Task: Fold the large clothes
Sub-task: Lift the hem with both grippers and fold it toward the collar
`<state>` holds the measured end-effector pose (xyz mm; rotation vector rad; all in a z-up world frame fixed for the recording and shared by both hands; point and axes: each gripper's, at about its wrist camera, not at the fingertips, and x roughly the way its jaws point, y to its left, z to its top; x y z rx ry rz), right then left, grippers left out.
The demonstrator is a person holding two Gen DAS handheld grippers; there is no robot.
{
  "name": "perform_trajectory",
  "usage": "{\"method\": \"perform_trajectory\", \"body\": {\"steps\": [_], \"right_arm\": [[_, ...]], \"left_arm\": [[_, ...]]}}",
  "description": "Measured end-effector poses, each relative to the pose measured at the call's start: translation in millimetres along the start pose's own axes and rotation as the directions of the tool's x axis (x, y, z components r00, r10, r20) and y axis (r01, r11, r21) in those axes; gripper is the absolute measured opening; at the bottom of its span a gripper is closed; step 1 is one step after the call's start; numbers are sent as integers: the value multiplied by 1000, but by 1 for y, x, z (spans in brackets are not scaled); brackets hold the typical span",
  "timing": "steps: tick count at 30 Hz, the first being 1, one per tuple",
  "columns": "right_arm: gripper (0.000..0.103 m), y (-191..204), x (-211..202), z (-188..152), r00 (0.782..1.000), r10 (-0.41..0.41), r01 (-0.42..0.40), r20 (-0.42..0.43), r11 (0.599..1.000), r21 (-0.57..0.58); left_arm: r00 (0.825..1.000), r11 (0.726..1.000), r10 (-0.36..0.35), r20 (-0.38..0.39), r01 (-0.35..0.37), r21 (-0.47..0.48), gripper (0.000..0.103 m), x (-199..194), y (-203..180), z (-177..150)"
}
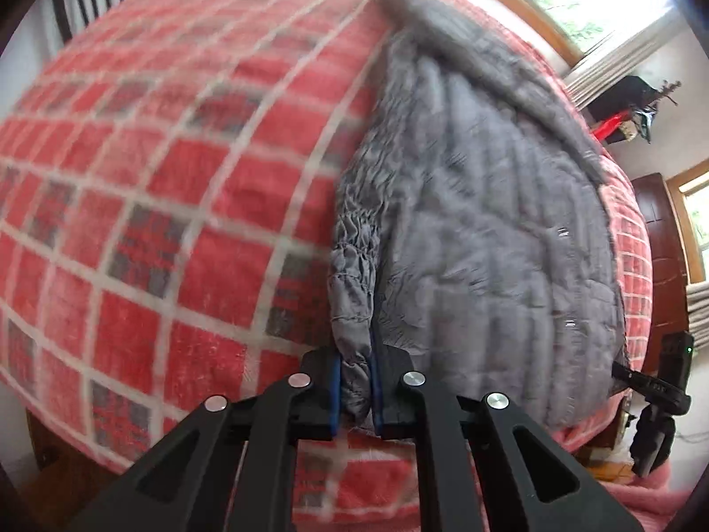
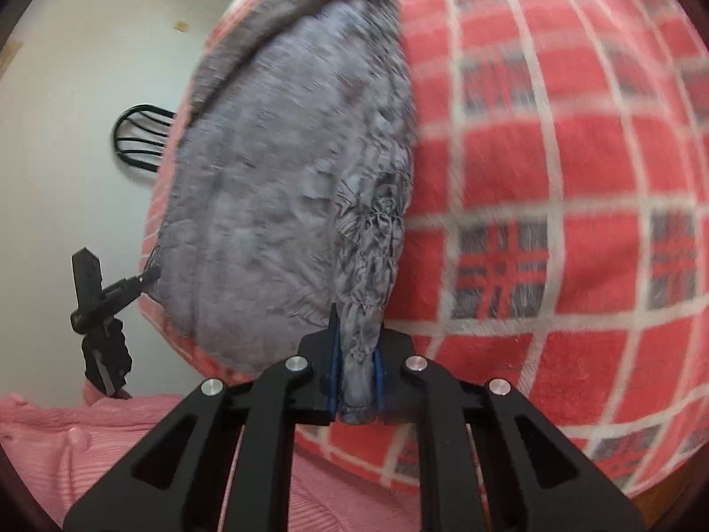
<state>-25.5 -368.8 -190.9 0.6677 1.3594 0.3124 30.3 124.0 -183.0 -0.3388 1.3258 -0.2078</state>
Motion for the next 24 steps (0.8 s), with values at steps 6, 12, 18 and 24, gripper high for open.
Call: {"method": "perform_trajectory", "body": {"steps": [6,12,18,24], "right_arm": [[9,13,-32,10,997,60,-59,52,998,-22],[9,59,-94,35,964,181,-155,193,977,-144],[9,88,-128,90,945,195,-141,263,967,-213],[9,101,-143,164,931,199,-138,307,968,-208]], "left_arm": [[997,997,-82,4,82,2,9,-21,-9,16],[959,967,-250,133,240,86,9,-84,-42,51],[923,943,-329,202,309,123,9,-110,-63,115],[906,944,-329,265,308,120,9,-108,-76,190]]}}
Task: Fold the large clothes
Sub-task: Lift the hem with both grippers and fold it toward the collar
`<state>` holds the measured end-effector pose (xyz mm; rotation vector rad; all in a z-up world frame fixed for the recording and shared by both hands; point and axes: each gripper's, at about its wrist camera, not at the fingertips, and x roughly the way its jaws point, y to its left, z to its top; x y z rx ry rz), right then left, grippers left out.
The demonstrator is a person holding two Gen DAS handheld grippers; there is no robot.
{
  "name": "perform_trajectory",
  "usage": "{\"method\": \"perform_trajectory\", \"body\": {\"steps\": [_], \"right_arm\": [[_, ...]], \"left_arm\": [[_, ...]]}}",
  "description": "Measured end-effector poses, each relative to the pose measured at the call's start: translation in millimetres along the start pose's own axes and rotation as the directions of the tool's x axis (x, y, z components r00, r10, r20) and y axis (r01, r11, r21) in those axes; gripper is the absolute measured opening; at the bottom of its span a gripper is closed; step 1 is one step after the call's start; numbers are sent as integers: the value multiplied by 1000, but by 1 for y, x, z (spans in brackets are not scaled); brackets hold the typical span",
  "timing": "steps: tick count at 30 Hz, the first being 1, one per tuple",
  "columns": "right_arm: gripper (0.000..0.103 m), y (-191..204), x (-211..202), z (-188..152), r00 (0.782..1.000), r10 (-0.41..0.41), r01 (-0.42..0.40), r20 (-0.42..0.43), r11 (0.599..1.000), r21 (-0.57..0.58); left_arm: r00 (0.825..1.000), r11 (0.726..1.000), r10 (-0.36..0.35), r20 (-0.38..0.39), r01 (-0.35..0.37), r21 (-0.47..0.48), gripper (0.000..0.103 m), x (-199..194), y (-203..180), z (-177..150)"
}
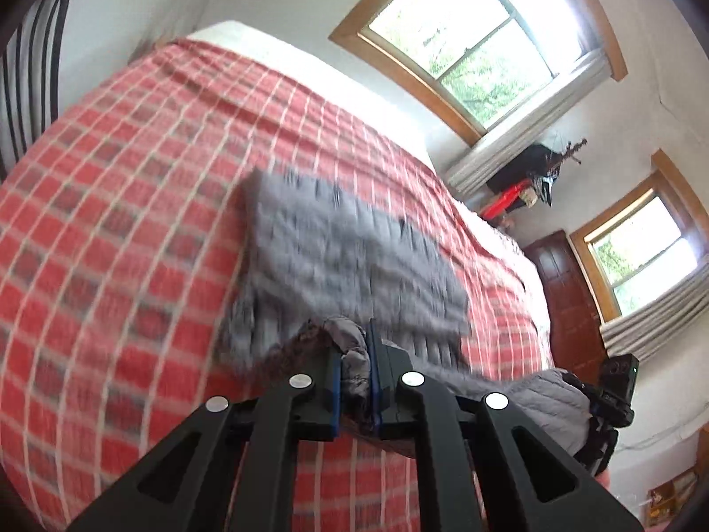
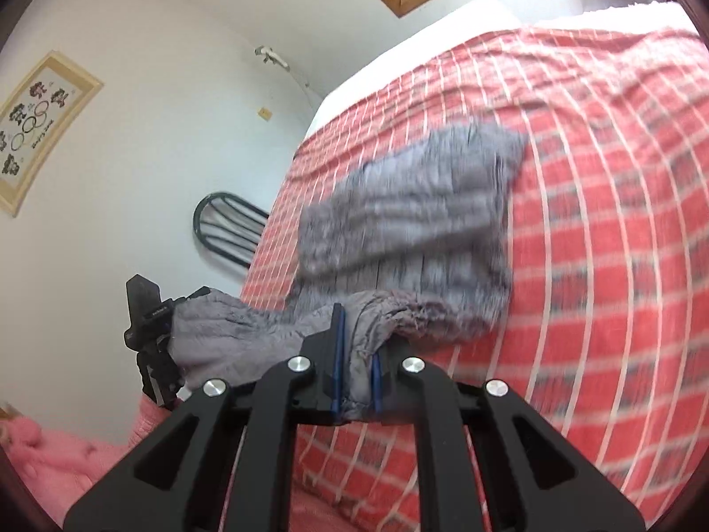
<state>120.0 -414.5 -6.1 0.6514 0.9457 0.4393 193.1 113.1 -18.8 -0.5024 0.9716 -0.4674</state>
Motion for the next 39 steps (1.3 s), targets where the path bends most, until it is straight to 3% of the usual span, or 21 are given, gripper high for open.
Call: {"method": "perform_trajectory", "body": {"steps": [7,13,19,24,28,33,35,38,39], "right_arm": [[9,-25,34,77,1000,-7,6,19,998,55],[9,-63,84,132,998,-55,56,-15,989,140],[9,-104,134,161,994,-81,95,-74,972,217],[14,-126,155,171,991,-75,101,-110,960,262],[17,-136,155,173,991,-28,67,-129,950,306],[31,-137,137,170,993,39,0,-109,942,335],[36,-132,128,168,995,23,7,-93,948,317],[61,-120,114,160,996,-49,68,-76,963,260],[61,-116,113,157,995,-66,84,-79,967,242]], "left_arm": [[999,999,40,20,-40,-7,9,58,8,78],[994,994,105,-23,-106,-33,9,128,30,129],[982,987,138,-125,-147,-60,9,193,60,146],[976,987,115,-183,-133,-94,13,225,80,151],[973,987,62,-222,-92,-128,15,226,85,157],[972,973,-93,-216,43,-226,27,201,89,168],[968,961,-145,-202,90,-261,29,186,91,167],[961,939,-210,-180,147,-311,36,167,92,161],[963,936,-213,-167,152,-316,38,158,93,157]]}}
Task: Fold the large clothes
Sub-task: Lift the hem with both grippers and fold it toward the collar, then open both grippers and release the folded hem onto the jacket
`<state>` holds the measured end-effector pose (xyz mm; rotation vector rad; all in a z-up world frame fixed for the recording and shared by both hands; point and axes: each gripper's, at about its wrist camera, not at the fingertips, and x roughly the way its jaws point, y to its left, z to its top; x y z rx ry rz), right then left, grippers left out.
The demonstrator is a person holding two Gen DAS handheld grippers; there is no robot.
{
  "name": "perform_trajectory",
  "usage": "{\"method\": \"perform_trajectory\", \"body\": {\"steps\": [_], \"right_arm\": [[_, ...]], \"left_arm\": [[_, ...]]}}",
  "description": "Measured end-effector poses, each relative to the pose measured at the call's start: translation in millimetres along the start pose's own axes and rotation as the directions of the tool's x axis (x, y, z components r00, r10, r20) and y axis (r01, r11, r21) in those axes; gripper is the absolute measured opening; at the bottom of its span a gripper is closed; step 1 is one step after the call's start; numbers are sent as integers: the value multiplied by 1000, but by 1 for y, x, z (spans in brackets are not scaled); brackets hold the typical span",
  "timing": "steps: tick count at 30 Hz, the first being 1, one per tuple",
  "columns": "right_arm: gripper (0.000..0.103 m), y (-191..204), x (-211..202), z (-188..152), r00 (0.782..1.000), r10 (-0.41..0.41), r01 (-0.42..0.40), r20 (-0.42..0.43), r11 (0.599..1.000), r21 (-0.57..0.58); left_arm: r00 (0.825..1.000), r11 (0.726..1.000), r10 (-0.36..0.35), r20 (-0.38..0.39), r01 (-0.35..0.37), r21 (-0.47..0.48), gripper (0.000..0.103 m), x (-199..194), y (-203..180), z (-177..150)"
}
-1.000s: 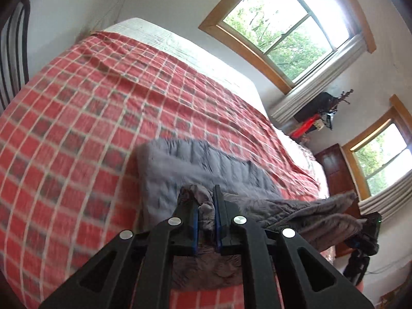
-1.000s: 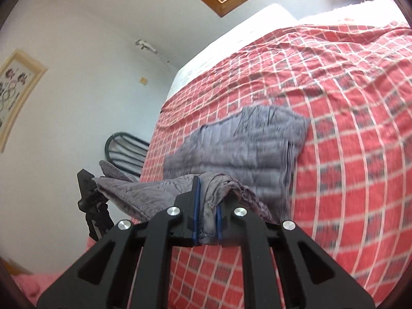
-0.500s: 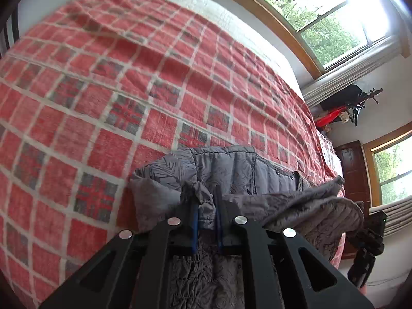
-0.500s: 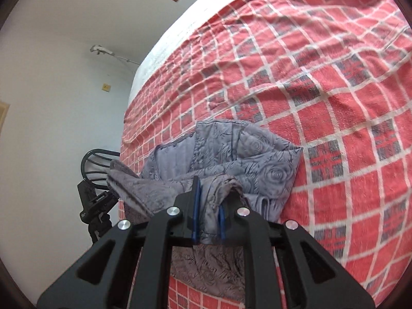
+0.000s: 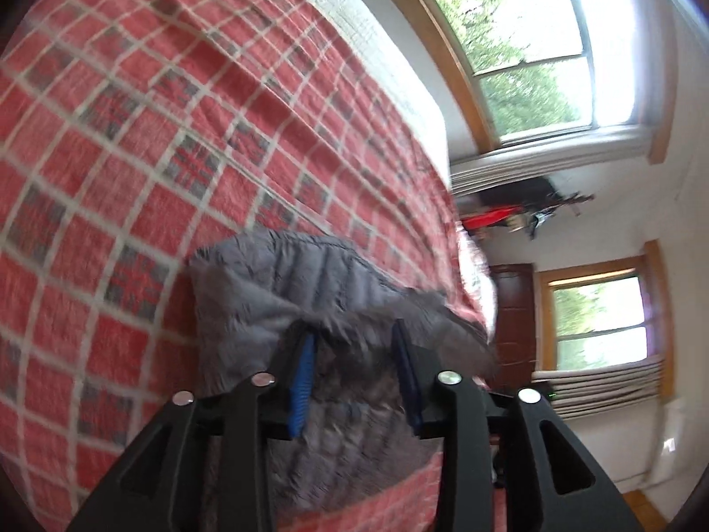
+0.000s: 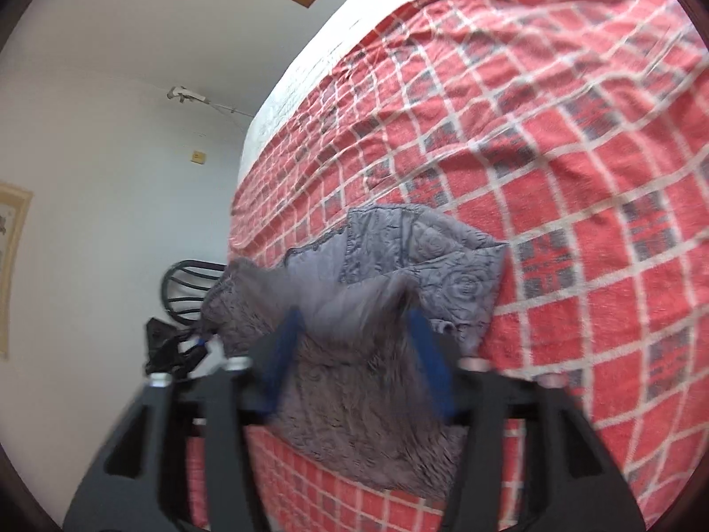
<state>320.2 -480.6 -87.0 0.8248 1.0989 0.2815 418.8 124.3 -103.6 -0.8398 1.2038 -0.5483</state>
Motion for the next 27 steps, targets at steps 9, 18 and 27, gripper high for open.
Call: {"method": "perform_trajectory", "body": {"steps": [9,18,27], "right_arm": [[63,0,44,-45,980,-172,164,-105,983,-76],[22,13,68,-54,959,-275,263,-73,954,-144],[12,28,40,-28,967,-248,254,61,958,-134]], "left_arm": [[947,934,322,-25,-313,173,43,12,8,-65],[900,875,436,17,-428,228,12,45,-6,-91],[896,860,391,209,-437,262,9,21,-43,-72]]}}
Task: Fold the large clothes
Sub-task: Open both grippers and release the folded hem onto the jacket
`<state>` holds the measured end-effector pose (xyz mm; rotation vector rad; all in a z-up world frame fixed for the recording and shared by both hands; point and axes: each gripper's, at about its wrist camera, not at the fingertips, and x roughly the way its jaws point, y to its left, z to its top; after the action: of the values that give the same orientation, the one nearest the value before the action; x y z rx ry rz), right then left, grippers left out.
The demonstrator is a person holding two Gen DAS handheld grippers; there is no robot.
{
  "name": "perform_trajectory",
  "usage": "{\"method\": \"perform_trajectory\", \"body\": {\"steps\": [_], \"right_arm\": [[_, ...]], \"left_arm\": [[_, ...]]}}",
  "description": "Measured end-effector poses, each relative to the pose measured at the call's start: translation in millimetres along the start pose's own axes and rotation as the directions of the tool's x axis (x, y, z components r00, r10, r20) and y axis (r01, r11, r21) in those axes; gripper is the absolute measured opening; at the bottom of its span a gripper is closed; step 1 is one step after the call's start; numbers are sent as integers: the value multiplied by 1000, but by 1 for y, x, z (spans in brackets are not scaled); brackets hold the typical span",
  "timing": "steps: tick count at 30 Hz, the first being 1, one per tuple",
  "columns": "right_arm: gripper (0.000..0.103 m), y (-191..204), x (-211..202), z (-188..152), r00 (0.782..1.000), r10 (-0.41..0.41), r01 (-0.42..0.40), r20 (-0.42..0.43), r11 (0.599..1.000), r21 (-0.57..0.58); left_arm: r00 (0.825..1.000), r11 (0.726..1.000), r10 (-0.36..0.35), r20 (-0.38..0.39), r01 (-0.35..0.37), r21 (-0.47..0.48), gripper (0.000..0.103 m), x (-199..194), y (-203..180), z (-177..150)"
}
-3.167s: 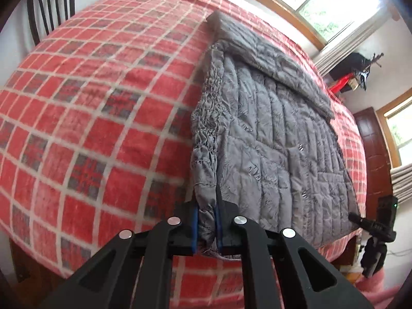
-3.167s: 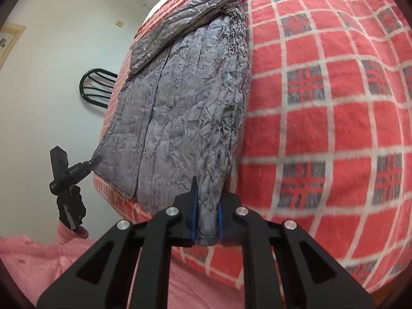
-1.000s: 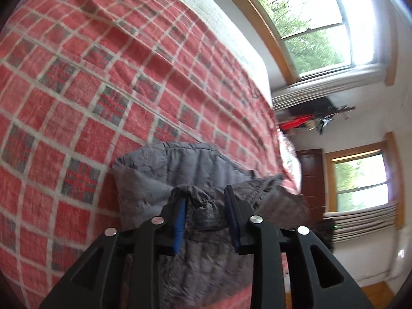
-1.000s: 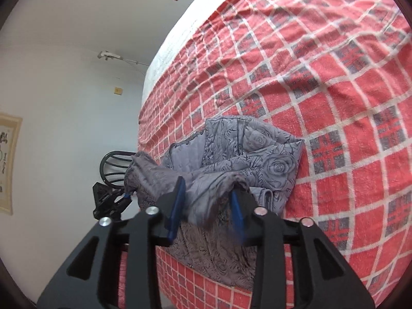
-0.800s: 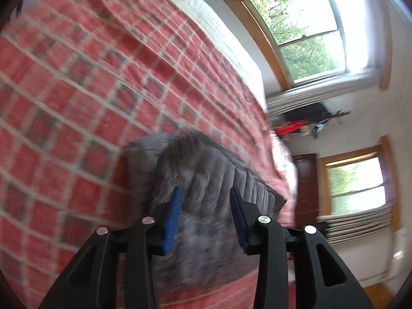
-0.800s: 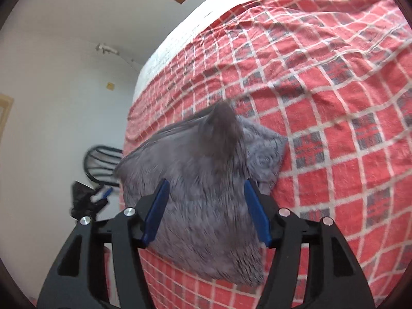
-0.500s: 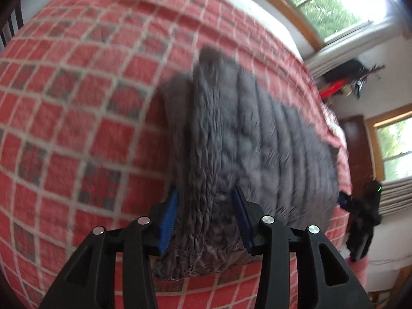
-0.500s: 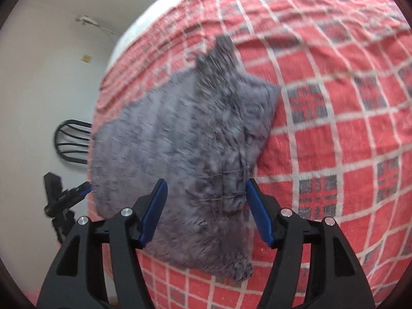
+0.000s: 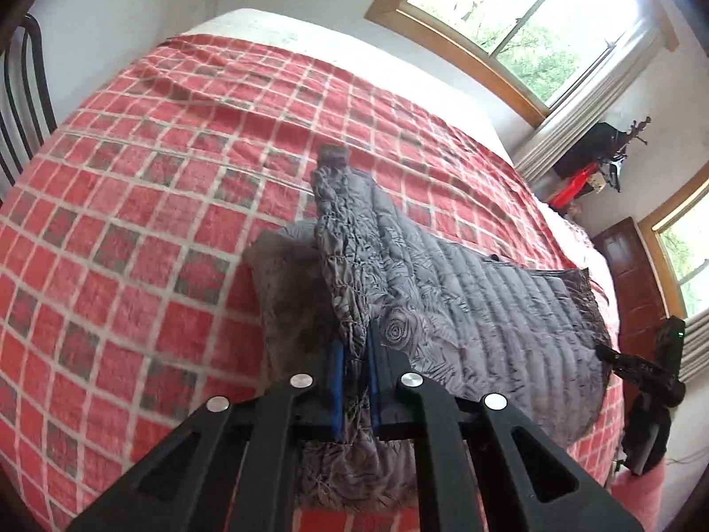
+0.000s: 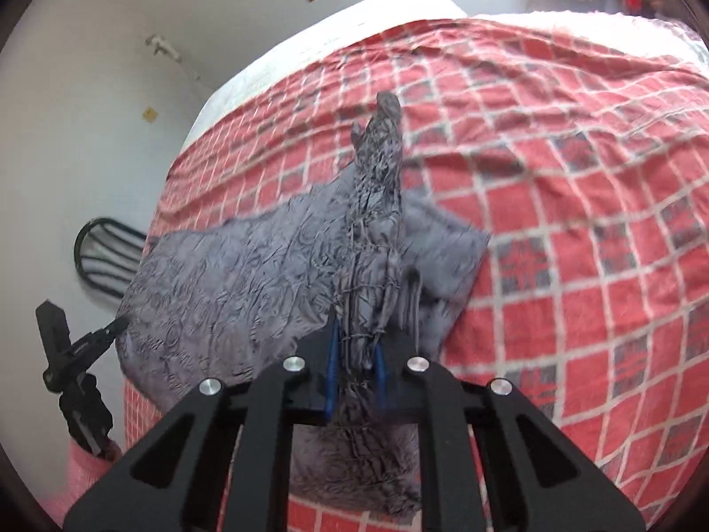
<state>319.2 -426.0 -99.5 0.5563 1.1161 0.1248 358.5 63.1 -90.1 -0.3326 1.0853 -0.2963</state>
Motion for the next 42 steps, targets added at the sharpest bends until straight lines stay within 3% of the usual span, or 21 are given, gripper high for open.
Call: {"method": "perform_trajectory", "body": {"steps": [5,9,12,15,17,19,20,22,24,29,36,42], "right_arm": [[12,-22,47,-4,994,-54,59,-99,997,48],[14,-37,67,-13,994,-19,31,-109,994,103],[15,-37,62,-12,994,-23,35,-111,994,105],[29,-22,40,-12,989,-120,126,-89,990,61],[29,-2,17,-15,982,-189,189,-31,982,-6],[29,18,-1,-18,983,-182,183,12,982,-44],[29,31,-7,-20,990,-141,141,17,988,-54],[29,53,-7,-22,994,-108,108,6,990,-86],[29,77,4,-25,991,-131,126,-24,983,-135],[30,109,53,-28,982,-162,140,-101,970,-197],[29,106,101,-41,957,-230,191,-175,958,-212],[28,94,121,-48,961,-225,194,-163,963,-186]], "left_arm": [[987,993,116,-112,-115,18,11,61,17,-15],[980,982,173,-96,-165,88,14,79,15,-30],[971,973,211,-113,-198,115,14,77,7,-26],[964,968,240,-112,-229,103,21,57,3,-18],[966,966,252,-60,-247,81,25,35,-2,-12],[963,959,268,12,-268,91,24,14,-14,-6],[964,959,265,26,-266,103,25,9,-22,-5],[981,972,194,10,-194,130,25,8,-46,-1],[989,976,143,-28,-136,171,25,19,-70,-1],[989,968,106,-104,-79,239,25,64,-114,-13],[974,956,133,-182,-78,284,26,107,-114,-27],[974,956,124,-191,-65,287,27,123,-104,-36]]}}
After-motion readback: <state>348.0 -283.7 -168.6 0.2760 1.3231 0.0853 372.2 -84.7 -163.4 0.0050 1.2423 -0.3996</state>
